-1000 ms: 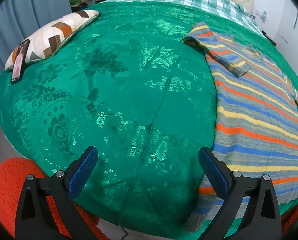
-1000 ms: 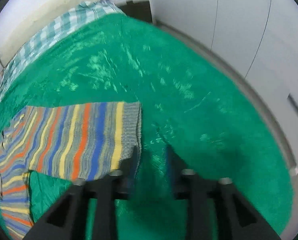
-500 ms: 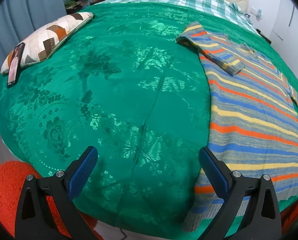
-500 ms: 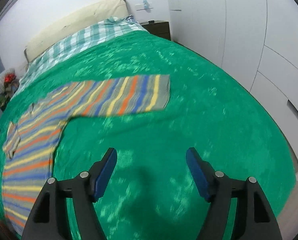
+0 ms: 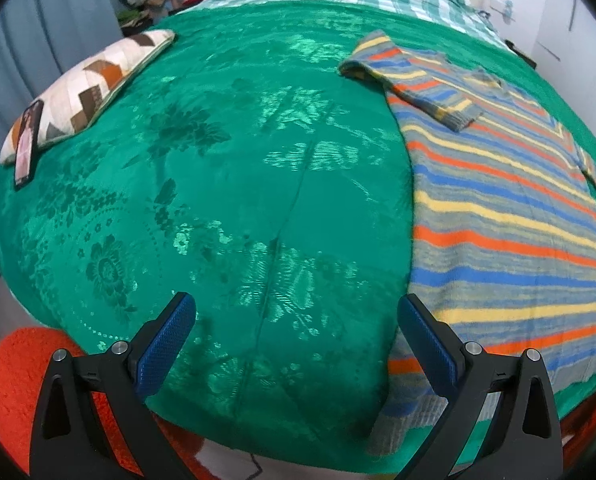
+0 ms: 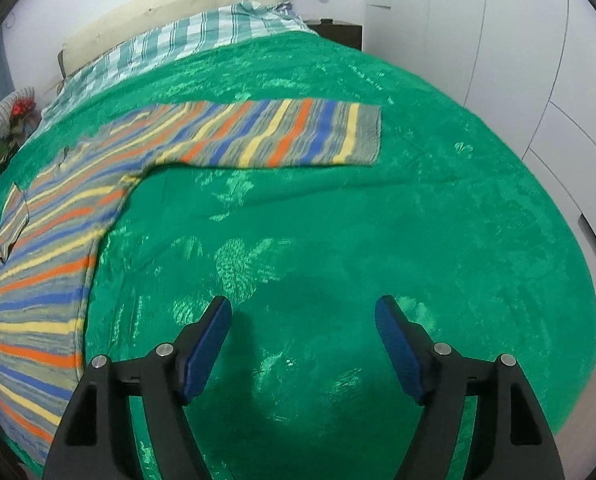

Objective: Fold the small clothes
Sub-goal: 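Open the right tool and withdraw it from the folded sleeve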

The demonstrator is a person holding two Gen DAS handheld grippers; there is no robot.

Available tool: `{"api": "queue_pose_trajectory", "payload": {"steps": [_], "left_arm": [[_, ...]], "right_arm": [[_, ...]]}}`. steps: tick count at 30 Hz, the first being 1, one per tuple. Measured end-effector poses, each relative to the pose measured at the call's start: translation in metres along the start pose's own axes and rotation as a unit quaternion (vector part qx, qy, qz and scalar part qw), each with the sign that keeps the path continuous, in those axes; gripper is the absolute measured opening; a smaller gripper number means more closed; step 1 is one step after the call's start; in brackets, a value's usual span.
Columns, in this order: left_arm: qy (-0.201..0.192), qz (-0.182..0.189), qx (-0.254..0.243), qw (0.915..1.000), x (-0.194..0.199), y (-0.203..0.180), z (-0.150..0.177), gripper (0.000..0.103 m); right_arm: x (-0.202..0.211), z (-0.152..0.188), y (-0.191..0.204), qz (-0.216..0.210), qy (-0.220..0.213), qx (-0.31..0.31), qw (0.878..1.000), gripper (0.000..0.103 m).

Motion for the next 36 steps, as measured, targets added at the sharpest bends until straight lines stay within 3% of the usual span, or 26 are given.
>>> {"api": "queue_pose_trajectory", "payload": {"steps": [10, 22, 36], "left_arm": [[0.002, 0.003, 0.006, 1.0000, -0.001, 0.002, 0.000, 0.101], [0.002, 0.008, 0.038, 0.9992, 0.000, 0.015, -0.005, 0.101], [0.005, 0.006, 0.037, 0.9993, -0.002, 0.014, -0.004, 0.101]], "right_arm": [[-0.012, 0.013, 0.002, 0.001, 0.030, -0.010, 1.000, 0.077], [-0.018, 0.018, 0.007, 0.015, 0.035, 0.009, 0.999, 0.087], [-0.021, 0.019, 0.009, 0.016, 0.035, 0.016, 0.999, 0.092]]}}
Point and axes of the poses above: each gripper's, at about its wrist camera, not at the fingertips, and x roughly against the way its jaws point, y to its left, z to its underside, the point moved 6 cm from there along -x, roughly the way its jaws point, and after that the axes turned 8 degrees about -y, right-handed, at the moved point
